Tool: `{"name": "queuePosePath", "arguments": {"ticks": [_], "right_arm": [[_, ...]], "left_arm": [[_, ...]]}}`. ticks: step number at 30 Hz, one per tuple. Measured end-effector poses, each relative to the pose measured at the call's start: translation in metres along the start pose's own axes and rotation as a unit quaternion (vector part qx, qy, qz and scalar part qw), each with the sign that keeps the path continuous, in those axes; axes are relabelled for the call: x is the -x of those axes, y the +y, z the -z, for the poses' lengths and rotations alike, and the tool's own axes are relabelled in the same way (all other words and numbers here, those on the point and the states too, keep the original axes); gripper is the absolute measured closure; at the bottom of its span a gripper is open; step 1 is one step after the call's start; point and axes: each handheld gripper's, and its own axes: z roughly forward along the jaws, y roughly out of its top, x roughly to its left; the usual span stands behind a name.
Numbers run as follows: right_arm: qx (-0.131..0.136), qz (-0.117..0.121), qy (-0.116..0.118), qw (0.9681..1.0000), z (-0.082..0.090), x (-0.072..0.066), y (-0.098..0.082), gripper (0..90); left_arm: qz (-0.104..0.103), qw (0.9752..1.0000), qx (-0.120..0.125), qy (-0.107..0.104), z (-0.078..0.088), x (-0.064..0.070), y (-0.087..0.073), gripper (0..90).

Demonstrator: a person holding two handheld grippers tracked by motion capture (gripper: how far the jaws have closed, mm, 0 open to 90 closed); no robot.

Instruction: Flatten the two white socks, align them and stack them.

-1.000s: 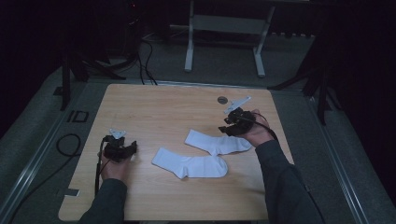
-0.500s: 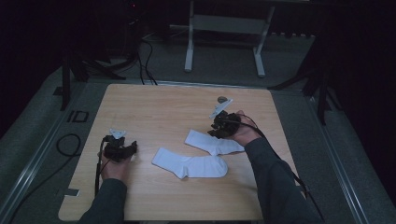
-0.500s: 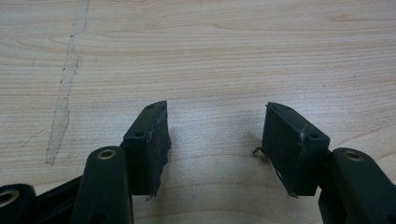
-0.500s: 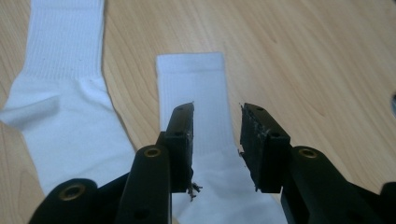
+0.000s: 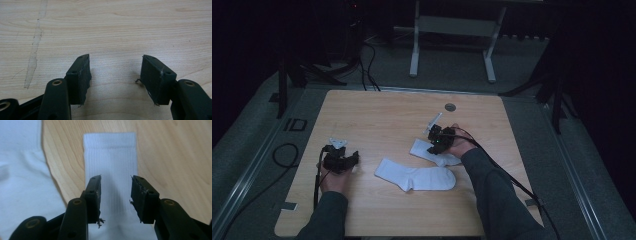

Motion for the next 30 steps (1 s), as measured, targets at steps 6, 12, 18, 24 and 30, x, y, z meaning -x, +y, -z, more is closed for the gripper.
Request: {"name": "queuePosePath", "arguments": {"ticks": [6,12,18,24,30], "right_arm": [[-0.016,-0.005,0.017,0.9997,-0.021,0.001,0.004,57.5],[-0.023,-0.022,0.037,0.9988,-0.03,0.006,0.003,55.2],[-0.021,-0.031,0.031,0.9988,-0.03,0.004,0.003,70.7],[-0.018,-0.023,0.016,0.9995,-0.03,0.002,0.003,82.8],[-0.017,-0.009,-0.013,0.9997,-0.011,0.002,0.001,83.1]], "left_arm": [[0.0,1.0,0.0,0.0,0.0,0.0,0.0,41.1],[-0.001,1.0,-0.001,0.0,0.0,0.0,0.0,41.0],[-0.002,1.0,-0.002,0.0,0.0,0.001,0.0,41.0],[-0.003,1.0,-0.002,-0.002,0.0,0.001,0.0,40.9],[-0.003,1.0,-0.001,-0.002,0.0,0.001,0.0,40.9]]}}
